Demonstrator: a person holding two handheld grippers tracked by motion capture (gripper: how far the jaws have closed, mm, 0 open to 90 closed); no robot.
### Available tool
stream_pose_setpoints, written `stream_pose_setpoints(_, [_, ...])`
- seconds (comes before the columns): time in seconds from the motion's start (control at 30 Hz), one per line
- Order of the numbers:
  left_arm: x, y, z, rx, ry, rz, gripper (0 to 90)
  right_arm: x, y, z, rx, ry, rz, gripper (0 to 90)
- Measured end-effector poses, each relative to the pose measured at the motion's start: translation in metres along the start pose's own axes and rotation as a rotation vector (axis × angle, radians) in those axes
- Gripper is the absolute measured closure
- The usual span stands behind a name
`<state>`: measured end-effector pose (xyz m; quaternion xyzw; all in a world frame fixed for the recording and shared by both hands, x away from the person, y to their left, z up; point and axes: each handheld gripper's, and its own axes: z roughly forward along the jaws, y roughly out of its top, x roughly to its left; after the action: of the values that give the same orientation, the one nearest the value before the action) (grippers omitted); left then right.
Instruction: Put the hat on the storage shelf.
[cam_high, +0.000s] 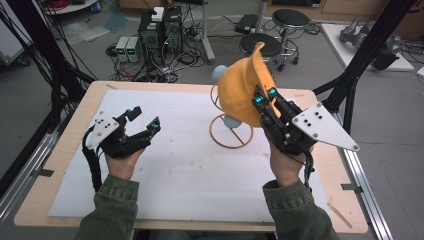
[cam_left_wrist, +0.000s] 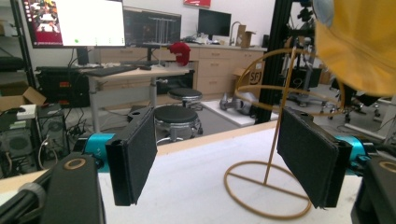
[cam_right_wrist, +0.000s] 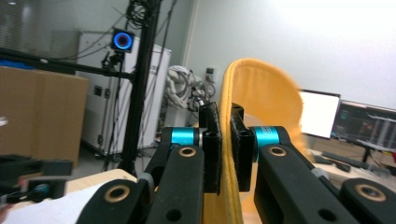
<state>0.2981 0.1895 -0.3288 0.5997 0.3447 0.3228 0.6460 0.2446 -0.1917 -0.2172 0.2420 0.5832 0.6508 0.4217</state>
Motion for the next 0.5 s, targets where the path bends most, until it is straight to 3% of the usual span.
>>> stream_pose_setpoints(0.27, [-0.005,0.015,0.001,-0.038,-0.043,-0.014,28.7,0.028,0.002,0.008,-0.004,0.088,-0.015,85.6])
stream_pose_setpoints(0.5, [-0.003,0.02,0.0,-0.06,-0.085,-0.059,28.9,0.048,-0.008,0.02,0.025,0.155,-0.001,85.6])
